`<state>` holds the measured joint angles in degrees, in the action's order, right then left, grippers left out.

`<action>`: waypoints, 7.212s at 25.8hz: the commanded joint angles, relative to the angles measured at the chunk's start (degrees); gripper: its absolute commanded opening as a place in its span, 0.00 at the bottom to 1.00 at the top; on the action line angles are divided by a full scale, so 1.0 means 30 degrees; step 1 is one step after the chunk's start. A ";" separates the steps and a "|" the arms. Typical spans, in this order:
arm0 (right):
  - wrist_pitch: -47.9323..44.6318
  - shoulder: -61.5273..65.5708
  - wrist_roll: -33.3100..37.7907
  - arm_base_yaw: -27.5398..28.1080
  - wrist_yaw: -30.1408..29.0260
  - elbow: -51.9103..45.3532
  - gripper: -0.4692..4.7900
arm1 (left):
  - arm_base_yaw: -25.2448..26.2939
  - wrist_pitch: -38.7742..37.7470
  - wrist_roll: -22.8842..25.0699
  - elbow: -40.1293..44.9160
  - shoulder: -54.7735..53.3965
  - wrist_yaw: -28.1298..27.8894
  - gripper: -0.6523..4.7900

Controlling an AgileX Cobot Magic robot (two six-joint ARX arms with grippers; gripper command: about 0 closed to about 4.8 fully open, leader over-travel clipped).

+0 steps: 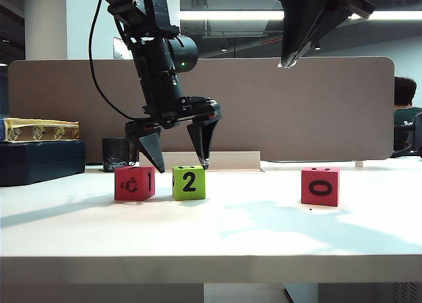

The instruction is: Select the appropriate blocks from the scattered letter blocks on the table and arrange them in a row to spell out "THU".

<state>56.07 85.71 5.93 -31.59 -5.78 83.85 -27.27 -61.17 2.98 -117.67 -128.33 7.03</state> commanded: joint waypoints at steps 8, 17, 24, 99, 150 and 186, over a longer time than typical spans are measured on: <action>-0.0707 0.2004 0.0022 0.1071 0.4073 0.0080 0.08 | -0.0007 -0.1967 0.0233 -0.4146 0.1049 -0.4131 1.00; -0.3315 0.4437 0.1552 0.4554 0.0765 0.0080 0.20 | 0.0707 -0.4590 0.0750 -0.4131 0.2186 -0.5326 0.56; -0.2820 0.4583 0.1515 0.4619 0.2463 0.0080 0.07 | 0.0670 -0.5246 0.0736 -0.4138 0.2907 -0.4532 0.55; -1.1045 1.0120 0.3526 0.2076 -0.0510 0.0095 0.07 | 0.2397 -0.3198 0.0794 -0.3162 0.2718 -0.5457 0.44; -1.2087 1.0156 0.3665 0.1690 -0.1275 0.0131 0.07 | 0.4138 -0.3526 -0.0138 -0.2812 -0.1982 0.0874 0.15; -1.0236 0.9275 0.1938 0.1625 0.1588 0.2273 0.07 | 0.3198 -0.1122 -0.0335 -0.2863 -0.1275 -0.7096 0.31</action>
<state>23.31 114.28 13.15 -26.65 -1.37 88.68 -17.76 -65.28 1.67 -125.91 -133.71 -13.32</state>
